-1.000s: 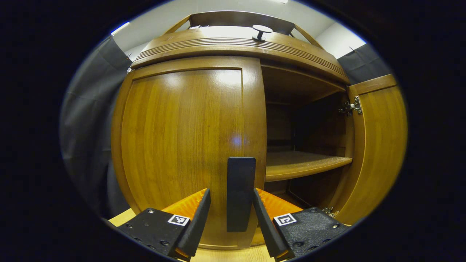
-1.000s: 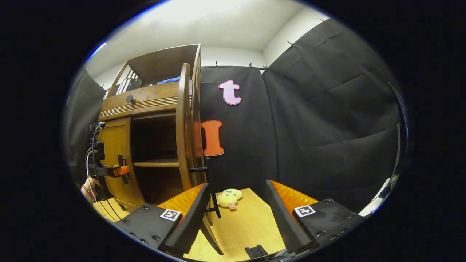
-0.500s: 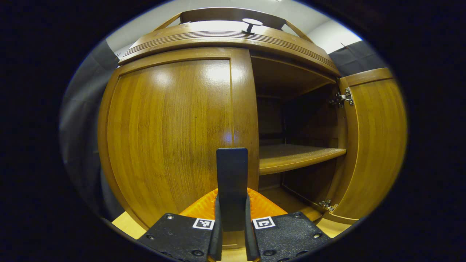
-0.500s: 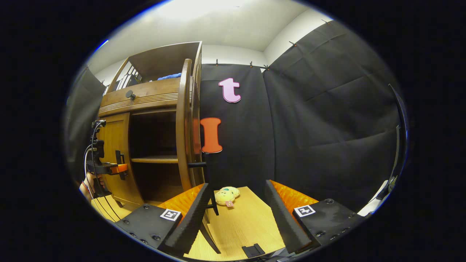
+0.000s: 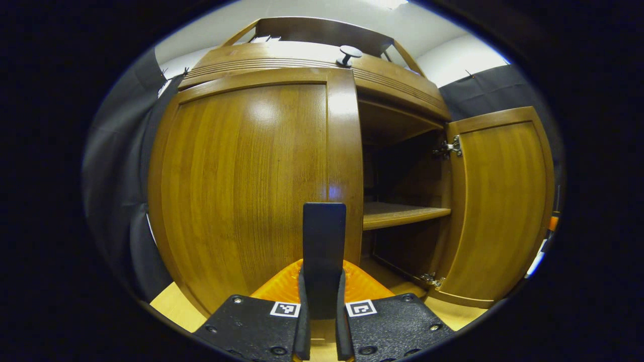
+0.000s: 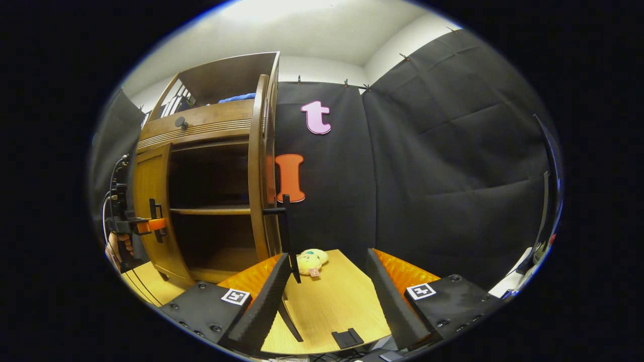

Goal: Open the right door of the double-door shoe cabinet with the right hand, and open the left door with the left hand.

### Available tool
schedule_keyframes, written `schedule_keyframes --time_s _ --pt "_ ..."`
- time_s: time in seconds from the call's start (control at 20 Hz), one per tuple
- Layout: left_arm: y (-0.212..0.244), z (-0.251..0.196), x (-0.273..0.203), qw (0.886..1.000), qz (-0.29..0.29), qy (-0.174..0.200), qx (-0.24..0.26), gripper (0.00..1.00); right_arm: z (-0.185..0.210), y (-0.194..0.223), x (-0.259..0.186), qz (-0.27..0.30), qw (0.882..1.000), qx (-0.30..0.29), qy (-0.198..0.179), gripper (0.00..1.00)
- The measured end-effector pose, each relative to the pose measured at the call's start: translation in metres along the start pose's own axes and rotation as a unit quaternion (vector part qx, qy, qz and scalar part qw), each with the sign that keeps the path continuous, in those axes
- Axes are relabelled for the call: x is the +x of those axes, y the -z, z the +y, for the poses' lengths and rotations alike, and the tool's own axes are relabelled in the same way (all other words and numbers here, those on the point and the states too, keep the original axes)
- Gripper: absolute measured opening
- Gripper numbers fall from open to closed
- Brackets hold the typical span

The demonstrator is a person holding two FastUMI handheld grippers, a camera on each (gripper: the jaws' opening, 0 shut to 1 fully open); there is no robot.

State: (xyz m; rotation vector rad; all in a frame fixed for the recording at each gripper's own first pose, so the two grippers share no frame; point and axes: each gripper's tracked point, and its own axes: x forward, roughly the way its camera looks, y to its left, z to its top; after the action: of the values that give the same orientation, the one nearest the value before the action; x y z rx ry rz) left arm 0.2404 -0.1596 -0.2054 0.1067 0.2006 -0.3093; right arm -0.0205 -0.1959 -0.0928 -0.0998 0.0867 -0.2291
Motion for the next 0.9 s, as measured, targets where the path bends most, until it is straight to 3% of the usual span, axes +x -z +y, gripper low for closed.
schedule_keyframes --time_s 0.3,0.45,0.5,0.7,0.8,0.85,0.9 --pt "-0.018 0.003 -0.010 0.999 -0.005 0.031 -0.018 0.20 -0.001 0.002 -0.009 0.006 1.000 0.005 0.001 1.00" --pt "-0.020 0.005 -0.012 1.000 -0.012 0.023 -0.014 0.21 -0.006 0.002 -0.015 0.008 1.000 0.001 0.008 1.00" --pt "-0.021 0.006 -0.013 1.000 -0.013 0.019 -0.009 0.21 -0.009 0.002 -0.017 0.008 1.000 0.002 0.010 0.94" --pt "-0.028 0.007 -0.018 1.000 -0.015 0.019 -0.011 0.21 -0.017 0.003 -0.024 0.006 1.000 0.008 0.020 1.00" --pt "-0.030 0.007 -0.020 1.000 -0.017 0.014 -0.009 0.19 -0.022 0.005 -0.024 0.007 1.000 0.009 0.025 0.92" --pt "-0.032 0.010 -0.021 1.000 -0.017 0.011 -0.005 0.19 -0.023 0.006 -0.025 0.009 1.000 0.010 0.026 0.98" --pt "-0.031 0.016 -0.026 1.000 -0.018 0.007 -0.005 0.19 -0.022 0.007 -0.024 0.011 1.000 0.011 0.026 0.93"
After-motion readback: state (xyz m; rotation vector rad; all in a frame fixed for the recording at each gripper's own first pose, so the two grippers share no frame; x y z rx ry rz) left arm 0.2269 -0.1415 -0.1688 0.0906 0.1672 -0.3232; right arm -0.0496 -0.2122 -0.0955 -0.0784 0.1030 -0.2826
